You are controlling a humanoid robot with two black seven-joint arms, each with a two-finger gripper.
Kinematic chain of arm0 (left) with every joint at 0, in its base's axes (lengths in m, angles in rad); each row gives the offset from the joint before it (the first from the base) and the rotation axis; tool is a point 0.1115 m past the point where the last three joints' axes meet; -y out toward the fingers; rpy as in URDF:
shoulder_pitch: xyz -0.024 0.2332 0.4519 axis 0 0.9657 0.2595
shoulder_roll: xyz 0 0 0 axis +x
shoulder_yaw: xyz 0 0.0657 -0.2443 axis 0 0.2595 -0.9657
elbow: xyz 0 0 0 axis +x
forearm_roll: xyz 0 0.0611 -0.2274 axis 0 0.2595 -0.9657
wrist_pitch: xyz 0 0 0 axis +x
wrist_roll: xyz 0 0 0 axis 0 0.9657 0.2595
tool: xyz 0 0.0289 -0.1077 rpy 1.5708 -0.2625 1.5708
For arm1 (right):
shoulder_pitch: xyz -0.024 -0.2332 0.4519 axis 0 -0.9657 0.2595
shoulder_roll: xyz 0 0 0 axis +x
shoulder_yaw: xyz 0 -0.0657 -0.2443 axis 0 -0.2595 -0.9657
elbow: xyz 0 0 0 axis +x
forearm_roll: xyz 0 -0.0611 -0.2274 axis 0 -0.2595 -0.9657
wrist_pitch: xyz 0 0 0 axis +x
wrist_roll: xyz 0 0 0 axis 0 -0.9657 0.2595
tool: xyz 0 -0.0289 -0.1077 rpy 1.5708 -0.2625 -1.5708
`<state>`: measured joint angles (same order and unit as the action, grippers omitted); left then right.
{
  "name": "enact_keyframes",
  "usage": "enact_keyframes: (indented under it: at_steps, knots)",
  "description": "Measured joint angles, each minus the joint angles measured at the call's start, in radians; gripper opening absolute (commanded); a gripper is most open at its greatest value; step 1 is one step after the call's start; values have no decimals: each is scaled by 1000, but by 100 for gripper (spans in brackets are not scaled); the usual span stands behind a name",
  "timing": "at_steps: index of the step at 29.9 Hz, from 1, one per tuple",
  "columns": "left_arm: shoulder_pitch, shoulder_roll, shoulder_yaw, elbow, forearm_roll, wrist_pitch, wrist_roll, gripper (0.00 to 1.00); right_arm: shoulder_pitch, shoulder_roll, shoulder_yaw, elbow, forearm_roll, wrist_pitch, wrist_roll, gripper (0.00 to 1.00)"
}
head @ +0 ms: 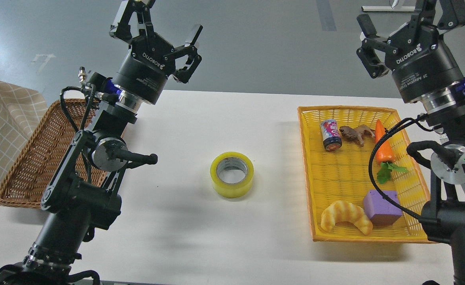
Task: Place and transfer tape with both arms
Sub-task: 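Lower the left gripper toward the tape roll on the table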
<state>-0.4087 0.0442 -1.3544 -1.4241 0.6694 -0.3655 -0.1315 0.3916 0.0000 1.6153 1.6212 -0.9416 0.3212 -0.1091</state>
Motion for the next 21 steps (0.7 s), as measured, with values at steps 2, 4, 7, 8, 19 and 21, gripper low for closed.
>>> enact_keyframes:
  at_steps: [2,4,7,8,19,21]
  knots:
    - [7,-1,0,1,-28,-2,0,98,0,0,1,0,0,-2,0,100]
    - [10,-4,0,2,-57,-5,0,98,0,0,1,0,0,-4,0,100]
    - [11,-6,-1,2,-74,-1,0,98,-2,0,-3,2,0,-5,-1,100]
    - [11,-7,-3,2,-77,3,1,98,-4,0,-5,3,0,-5,-1,100]
    - [22,-4,-10,10,-76,46,20,98,4,0,-22,5,1,4,-1,100]
    - [-5,70,15,41,14,42,28,98,12,0,-26,-4,0,3,-1,100]
